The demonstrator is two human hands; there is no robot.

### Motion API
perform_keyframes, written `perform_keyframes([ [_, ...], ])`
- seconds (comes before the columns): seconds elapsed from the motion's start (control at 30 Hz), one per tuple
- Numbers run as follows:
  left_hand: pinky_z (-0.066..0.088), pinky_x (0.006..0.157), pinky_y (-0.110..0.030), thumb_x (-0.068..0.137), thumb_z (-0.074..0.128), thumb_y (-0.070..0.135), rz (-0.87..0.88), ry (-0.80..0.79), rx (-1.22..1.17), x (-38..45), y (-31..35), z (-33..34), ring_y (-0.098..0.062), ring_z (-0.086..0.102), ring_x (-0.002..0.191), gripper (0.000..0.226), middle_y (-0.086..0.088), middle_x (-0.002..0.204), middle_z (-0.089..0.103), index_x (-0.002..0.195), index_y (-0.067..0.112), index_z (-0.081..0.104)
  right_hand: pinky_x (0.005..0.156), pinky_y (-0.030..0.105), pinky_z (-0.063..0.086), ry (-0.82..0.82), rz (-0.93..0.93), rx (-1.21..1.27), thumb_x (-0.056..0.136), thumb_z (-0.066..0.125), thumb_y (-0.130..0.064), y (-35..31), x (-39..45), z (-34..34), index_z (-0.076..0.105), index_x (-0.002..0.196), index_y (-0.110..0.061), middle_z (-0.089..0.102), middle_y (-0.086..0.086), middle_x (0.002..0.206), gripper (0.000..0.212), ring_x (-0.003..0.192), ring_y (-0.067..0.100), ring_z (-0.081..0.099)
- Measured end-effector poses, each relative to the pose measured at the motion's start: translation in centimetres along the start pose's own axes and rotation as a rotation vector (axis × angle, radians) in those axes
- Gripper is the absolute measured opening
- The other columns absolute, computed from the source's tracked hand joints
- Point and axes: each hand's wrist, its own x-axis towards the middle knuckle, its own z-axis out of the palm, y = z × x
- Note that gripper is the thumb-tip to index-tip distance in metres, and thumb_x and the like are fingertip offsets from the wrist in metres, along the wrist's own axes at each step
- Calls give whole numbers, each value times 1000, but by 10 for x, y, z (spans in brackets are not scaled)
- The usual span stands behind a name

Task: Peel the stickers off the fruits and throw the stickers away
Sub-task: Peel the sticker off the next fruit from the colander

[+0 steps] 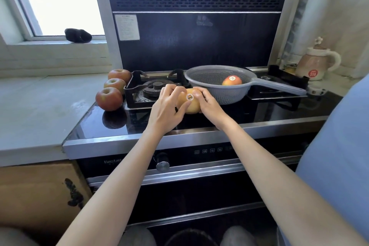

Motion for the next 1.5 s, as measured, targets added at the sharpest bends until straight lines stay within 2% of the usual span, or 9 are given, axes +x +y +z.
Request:
perform_keyframes([
  [0.17,54,62,-37,93,59,26,69,23,61,0,3,-1,-23,51,106,27,-8,115,54,115,10,62,104,42,45,-2,5,25,98,42,-50,-1,-1,-1,45,136,-33,52,-2,134,42,122,16,50],
  [0.3,54,63,-39,94,56,20,108,35,79,-1,3,-1,-24,52,103,21,-9,114,56,111,9,63,95,31,45,-12,6,45,100,38,-44,-2,-1,-1,44,140,-29,50,-1,136,42,121,13,49],
  [0.5,53,63,-39,93,57,17,95,39,29,-2,3,-1,-24,50,104,20,-10,114,55,108,4,59,94,31,47,-12,7,56,100,40,-44,-2,-2,-2,45,139,-29,50,-3,133,42,119,13,49],
  [0.67,54,70,-37,92,59,18,69,55,3,-2,3,0,-23,51,108,29,-9,117,56,117,4,58,82,23,47,-9,1,69,100,41,-43,-4,-2,-2,47,136,-31,52,-4,129,39,112,7,51],
  [0.97,55,65,-37,90,61,17,91,80,8,-2,2,1,-23,54,104,21,-10,112,57,106,3,61,86,25,48,-6,-1,54,100,42,-43,-4,-2,-2,45,138,-30,49,-4,130,41,116,12,50],
  [1.17,54,65,-37,89,61,15,73,85,-11,-3,0,2,-21,52,103,18,-9,111,56,103,4,59,81,23,48,-8,3,54,98,46,-45,-5,-3,-2,47,136,-32,51,-7,124,40,111,10,51],
  [1.3,53,65,-36,90,61,16,64,82,-15,-3,1,1,-21,50,102,18,-8,111,56,103,4,57,84,26,49,-5,3,38,98,45,-45,-4,-3,-1,46,137,-32,50,-2,130,41,116,16,51],
  [1.5,53,63,-36,89,61,14,69,88,-20,-3,2,1,-20,50,100,16,-8,108,56,101,4,56,85,27,49,-4,4,29,98,45,-46,-4,-2,-2,45,137,-33,49,-2,130,41,116,17,50],
])
